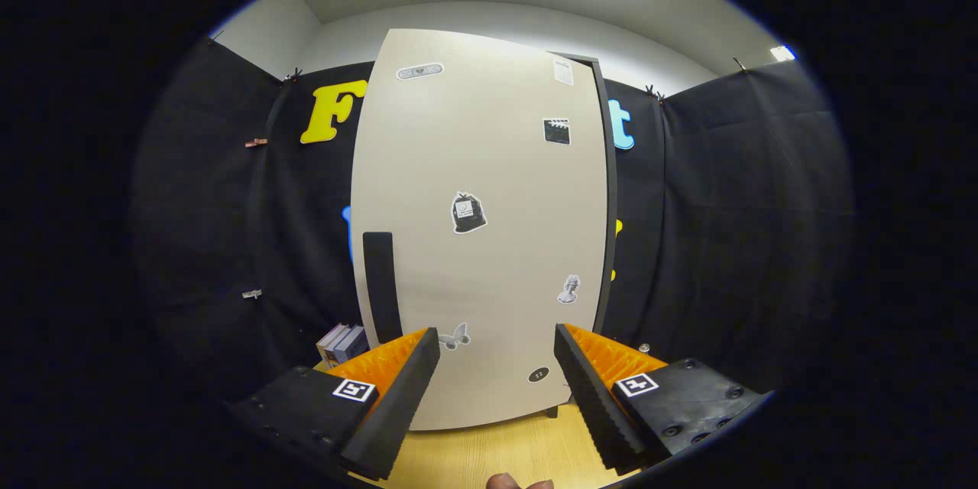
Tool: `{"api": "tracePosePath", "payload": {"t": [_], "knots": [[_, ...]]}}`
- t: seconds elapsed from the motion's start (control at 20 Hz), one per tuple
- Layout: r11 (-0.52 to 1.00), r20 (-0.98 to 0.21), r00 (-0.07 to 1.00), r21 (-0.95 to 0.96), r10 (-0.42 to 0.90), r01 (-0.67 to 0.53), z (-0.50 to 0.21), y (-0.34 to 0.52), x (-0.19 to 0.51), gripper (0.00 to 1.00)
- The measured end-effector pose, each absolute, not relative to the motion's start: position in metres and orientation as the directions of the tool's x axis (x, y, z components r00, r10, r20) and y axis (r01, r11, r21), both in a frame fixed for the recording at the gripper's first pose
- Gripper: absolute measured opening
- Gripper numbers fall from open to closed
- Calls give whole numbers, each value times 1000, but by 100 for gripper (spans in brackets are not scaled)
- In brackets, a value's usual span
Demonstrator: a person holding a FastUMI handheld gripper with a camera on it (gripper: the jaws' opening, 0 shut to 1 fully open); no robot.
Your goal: Open the shoe cabinet door, grab the shoes and put them into the shoe cabinet, then close the shoe cabinet door.
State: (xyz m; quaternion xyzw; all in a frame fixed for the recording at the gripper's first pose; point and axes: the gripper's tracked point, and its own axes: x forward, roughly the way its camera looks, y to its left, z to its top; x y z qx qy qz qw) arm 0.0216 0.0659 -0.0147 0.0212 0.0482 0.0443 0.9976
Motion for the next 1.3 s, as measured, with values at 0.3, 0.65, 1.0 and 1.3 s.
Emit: {"api": "tracePosePath", "payload": {"t": [0.3, 0.65, 1.0, 1.3], "knots": [[995, -98, 991, 48, 94, -89, -20, 63, 20, 98], [995, -109, 990, 55, 92, -86, -24, 61, 18, 98], [995, -115, 990, 55, 85, -79, -24, 59, 19, 98], [995, -125, 989, 64, 79, -71, -26, 56, 19, 98]]}}
